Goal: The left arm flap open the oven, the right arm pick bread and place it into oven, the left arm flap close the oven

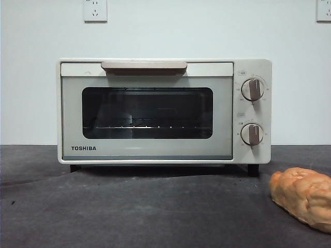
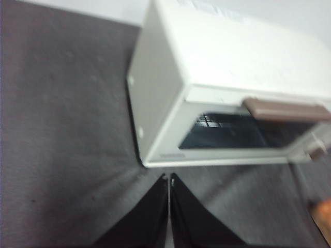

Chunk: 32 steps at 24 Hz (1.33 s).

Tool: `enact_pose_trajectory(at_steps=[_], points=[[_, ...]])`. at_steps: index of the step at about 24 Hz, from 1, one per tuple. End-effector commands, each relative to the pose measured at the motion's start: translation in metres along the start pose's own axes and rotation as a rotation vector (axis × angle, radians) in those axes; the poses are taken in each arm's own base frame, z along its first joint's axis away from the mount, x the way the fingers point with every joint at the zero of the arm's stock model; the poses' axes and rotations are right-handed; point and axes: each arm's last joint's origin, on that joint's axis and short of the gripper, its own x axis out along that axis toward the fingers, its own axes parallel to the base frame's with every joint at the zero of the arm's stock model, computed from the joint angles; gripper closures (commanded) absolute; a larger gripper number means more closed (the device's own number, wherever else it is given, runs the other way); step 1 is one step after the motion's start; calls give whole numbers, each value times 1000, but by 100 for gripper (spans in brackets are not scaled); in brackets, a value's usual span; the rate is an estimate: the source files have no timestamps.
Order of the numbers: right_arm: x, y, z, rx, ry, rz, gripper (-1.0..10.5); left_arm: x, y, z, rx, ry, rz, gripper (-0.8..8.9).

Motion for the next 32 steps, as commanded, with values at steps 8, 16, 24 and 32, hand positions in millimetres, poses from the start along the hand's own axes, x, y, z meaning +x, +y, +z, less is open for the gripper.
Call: enact_pose_trajectory(at_steps=[8, 16, 24, 32], points=[[14, 7, 21, -94, 353, 81, 941, 5, -10, 17, 111, 212, -138, 798], [16, 10, 21, -102, 365, 97, 936, 5, -11, 16, 114, 214, -144, 798], [16, 10, 21, -62, 367, 90, 522, 5, -11, 16, 114, 214, -144, 798], [36, 15, 10, -5, 477, 117, 513, 5, -11, 16, 115, 213, -144, 798]])
